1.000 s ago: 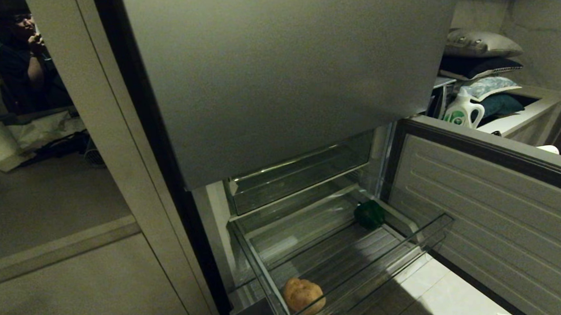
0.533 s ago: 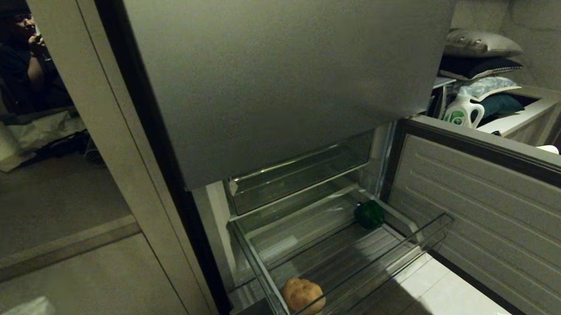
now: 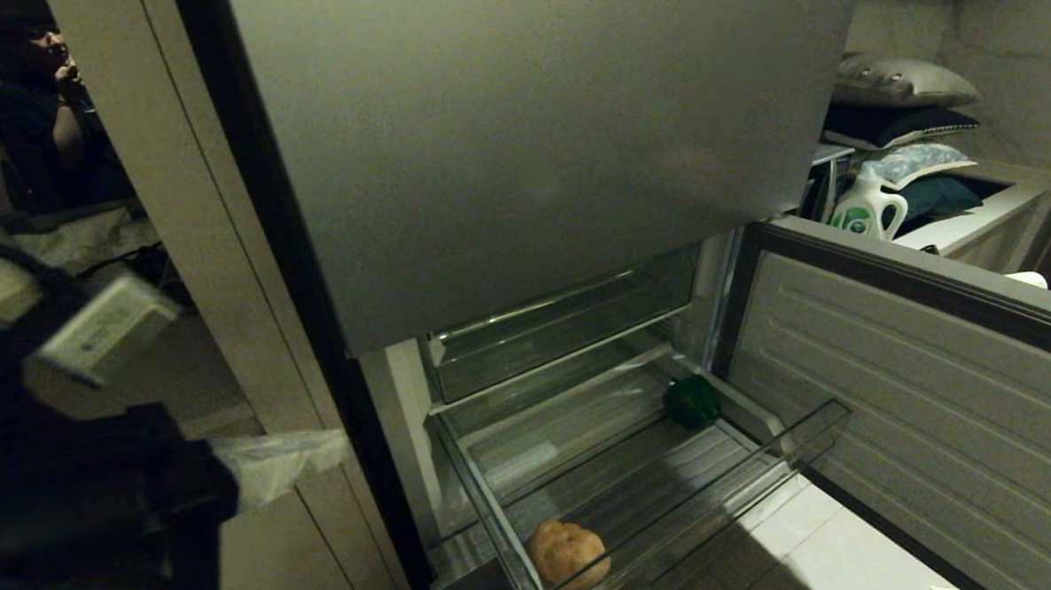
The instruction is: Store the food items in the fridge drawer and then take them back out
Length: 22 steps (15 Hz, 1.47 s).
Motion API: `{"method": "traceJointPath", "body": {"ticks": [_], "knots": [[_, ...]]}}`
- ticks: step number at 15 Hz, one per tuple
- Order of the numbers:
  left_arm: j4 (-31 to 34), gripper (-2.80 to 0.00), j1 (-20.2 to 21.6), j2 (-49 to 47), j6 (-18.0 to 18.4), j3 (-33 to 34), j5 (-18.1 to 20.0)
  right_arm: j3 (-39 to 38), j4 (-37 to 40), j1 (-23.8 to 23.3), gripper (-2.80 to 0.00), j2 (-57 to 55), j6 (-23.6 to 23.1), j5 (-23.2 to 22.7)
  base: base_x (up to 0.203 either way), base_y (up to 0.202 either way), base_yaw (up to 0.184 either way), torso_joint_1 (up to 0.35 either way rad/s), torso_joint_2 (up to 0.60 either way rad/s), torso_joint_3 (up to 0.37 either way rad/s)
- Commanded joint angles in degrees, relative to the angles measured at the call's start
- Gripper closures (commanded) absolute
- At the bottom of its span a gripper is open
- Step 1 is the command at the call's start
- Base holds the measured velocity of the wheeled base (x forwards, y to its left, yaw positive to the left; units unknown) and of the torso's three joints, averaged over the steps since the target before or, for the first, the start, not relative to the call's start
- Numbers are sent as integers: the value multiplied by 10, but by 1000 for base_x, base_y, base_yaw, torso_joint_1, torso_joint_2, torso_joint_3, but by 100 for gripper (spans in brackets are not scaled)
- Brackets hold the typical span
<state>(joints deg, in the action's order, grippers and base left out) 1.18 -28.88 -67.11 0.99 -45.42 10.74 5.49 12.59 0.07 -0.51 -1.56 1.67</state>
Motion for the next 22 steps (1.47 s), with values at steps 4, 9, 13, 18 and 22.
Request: {"method": "traceJointPath", "body": {"ticks": [4, 9, 13, 18, 22], "knots": [[5, 0, -123, -214, -29, -119, -149, -1, 3, 0, 0, 6, 4, 0, 0, 0, 0, 0, 0, 0], [81, 0, -206, -313, -30, -249, -182, -1, 3, 0, 0, 6, 7, 0, 0, 0, 0, 0, 0, 0], [116, 0, -233, -365, -24, -294, -164, -1, 3, 0, 0, 6, 18, -1, 0, 0, 0, 0, 0, 0], [170, 0, -238, -445, 9, -357, -144, -1, 3, 0, 0, 6, 18, -1, 0, 0, 0, 0, 0, 0], [172, 0, -230, -514, 21, -416, -144, -1, 3, 0, 0, 6, 18, -1, 0, 0, 0, 0, 0, 0]]}}
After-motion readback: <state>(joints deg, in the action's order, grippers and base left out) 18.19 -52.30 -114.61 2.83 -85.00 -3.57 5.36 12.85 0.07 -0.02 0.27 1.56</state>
